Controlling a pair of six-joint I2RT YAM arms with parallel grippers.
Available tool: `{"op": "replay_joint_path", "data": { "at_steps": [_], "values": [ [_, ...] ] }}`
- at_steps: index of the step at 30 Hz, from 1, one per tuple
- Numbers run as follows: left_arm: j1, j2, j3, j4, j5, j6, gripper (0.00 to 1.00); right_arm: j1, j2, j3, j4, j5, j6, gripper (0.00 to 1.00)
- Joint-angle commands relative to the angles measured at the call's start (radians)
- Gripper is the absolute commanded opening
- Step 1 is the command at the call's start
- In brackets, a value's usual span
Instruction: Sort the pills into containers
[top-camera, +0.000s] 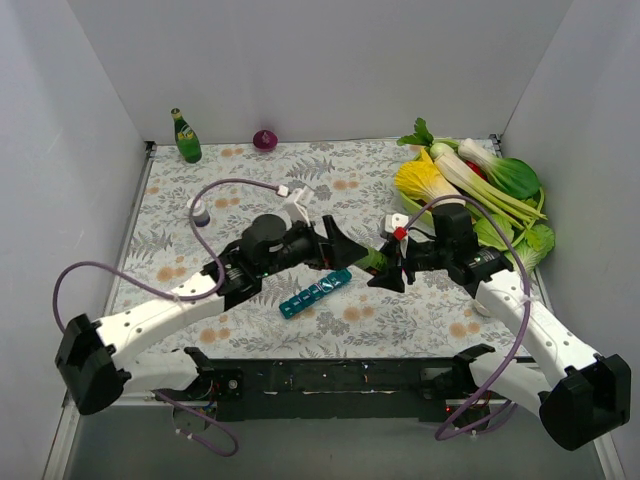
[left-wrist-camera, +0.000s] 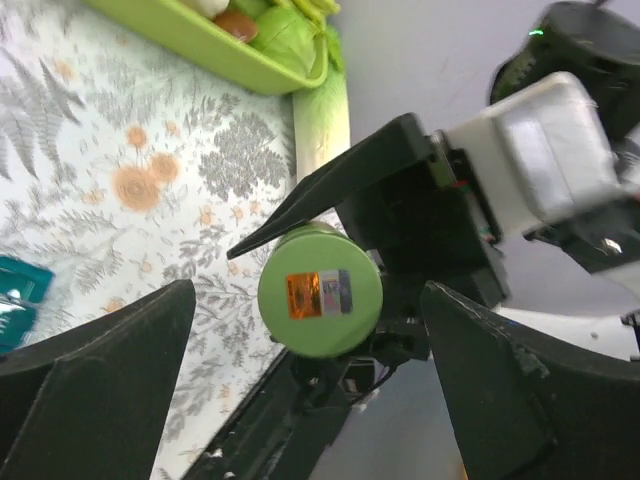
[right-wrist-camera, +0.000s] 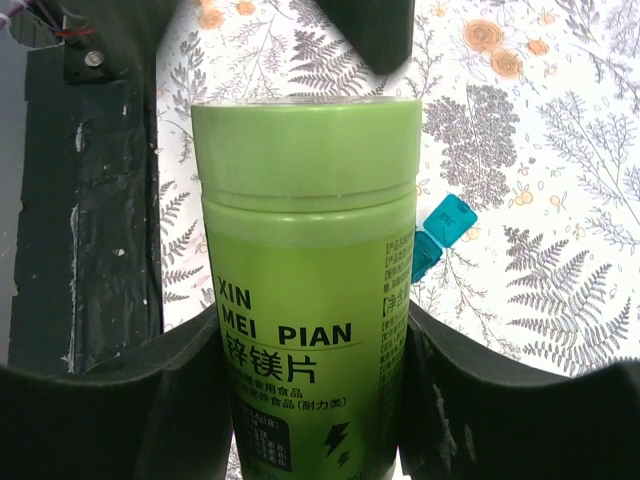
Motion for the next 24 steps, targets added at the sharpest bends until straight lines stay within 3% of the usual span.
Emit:
{"op": "replay_joint_path", "data": {
  "at_steps": [1, 4, 7, 10, 13, 18, 22, 24],
  "values": [
    [0.049, -0.236, -0.046, -0.017, 0.106, 0.373, 0.98, 0.001, -0.046, 0.017, -0.051, -0.085, -0.084, 0.02],
    [0.054, -0.363, -0.094, -0.053, 0.205, 0.639, 0.98, 0.002, -0.05, 0.018, -0.097, -0.117, -0.177, 0.02],
    [0.054, -0.443, -0.186, -0.009, 0.408, 0.842, 0.98, 0.005, -0.047, 0.024, -0.16, -0.173, -0.291, 0.02],
    [0.053, -0.429, -0.203, 0.028, 0.515, 0.923, 0.98, 0.008, -0.043, 0.029, -0.197, -0.197, -0.346, 0.01],
    [0.037, -0.339, -0.145, -0.001, 0.531, 1.004, 0.98, 0.014, -0.037, 0.029, -0.219, -0.213, -0.382, 0.02],
    [-0.052, -0.187, -0.033, -0.047, 0.434, 1.148, 0.95, 0.028, -0.032, 0.021, -0.23, -0.222, -0.4, 0.02],
    [-0.075, -0.117, 0.001, -0.044, 0.417, 1.153, 0.91, 0.03, -0.035, 0.017, -0.22, -0.216, -0.392, 0.02],
    [-0.084, -0.087, 0.012, -0.042, 0.408, 1.142, 0.84, 0.03, -0.04, 0.011, -0.211, -0.214, -0.386, 0.02]
  ]
}}
